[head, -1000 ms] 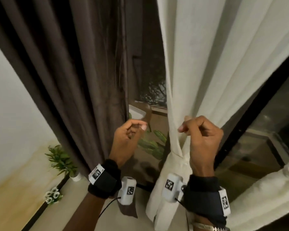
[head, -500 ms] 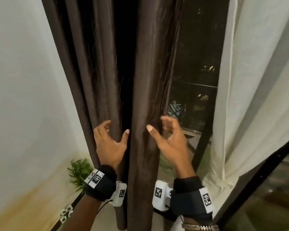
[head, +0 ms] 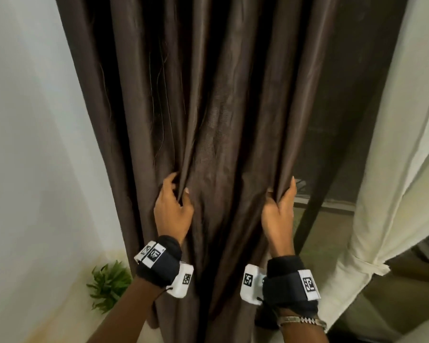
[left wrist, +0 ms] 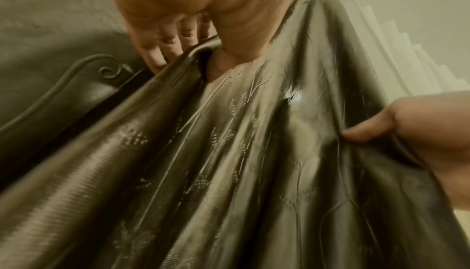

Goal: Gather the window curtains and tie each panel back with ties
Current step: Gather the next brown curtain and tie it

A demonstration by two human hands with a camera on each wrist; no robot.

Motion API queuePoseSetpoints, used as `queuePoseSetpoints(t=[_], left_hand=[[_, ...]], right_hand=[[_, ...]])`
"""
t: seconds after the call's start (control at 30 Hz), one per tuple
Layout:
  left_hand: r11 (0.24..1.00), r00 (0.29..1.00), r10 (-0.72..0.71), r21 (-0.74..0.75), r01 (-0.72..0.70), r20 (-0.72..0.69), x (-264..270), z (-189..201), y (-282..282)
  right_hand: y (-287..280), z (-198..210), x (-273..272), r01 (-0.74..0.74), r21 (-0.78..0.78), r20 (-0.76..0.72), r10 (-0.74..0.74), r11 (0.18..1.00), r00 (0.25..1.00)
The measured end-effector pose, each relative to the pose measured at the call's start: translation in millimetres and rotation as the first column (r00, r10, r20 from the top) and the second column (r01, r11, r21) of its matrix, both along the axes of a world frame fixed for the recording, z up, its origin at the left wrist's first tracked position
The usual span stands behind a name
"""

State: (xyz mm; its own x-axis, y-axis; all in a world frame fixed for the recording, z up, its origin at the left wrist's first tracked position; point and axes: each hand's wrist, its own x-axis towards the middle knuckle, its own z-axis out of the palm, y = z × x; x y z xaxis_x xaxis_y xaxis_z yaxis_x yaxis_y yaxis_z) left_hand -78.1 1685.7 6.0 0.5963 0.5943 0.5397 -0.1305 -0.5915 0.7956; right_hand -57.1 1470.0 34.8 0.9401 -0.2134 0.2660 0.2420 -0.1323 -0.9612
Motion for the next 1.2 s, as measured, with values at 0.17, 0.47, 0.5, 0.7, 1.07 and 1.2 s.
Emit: queuePoseSetpoints(t=[0.17,0.47,0.5,0.7,1.07,1.2], left_hand=[[0.982,0.978,-0.190,0.028,0.188,0.091,-15,-4,-6],[0.812,0.828,-0.541,0.167,0.560,-0.145,-36,-3,-28],[0.815,0.843,-0.522,0.216,0.537,-0.127,-38,-1,-24],[0.976,0.946,0.209,0.006,-0.217,0.246,-31,16,35],[0.942,0.981,-0.193,0.274,0.194,-0.028,-11,1,37],[0.740,0.764,-0.579,0.212,0.639,-0.284,-16,-4,38]], right_hand=[[20,15,-21,-0.164,0.143,-0.074,0.176,0.976,0.982],[82,12,-27,-0.226,-0.028,0.028,0.226,0.974,0.974],[84,10,-22,-0.186,-0.040,0.035,0.188,0.982,0.982],[75,0,3,-0.142,0.018,-0.052,0.143,0.990,0.988],[111,9,-10,-0.252,0.030,0.039,0.251,0.967,0.967],[131,12,-8,-0.140,-0.246,0.123,0.174,0.959,0.977]])
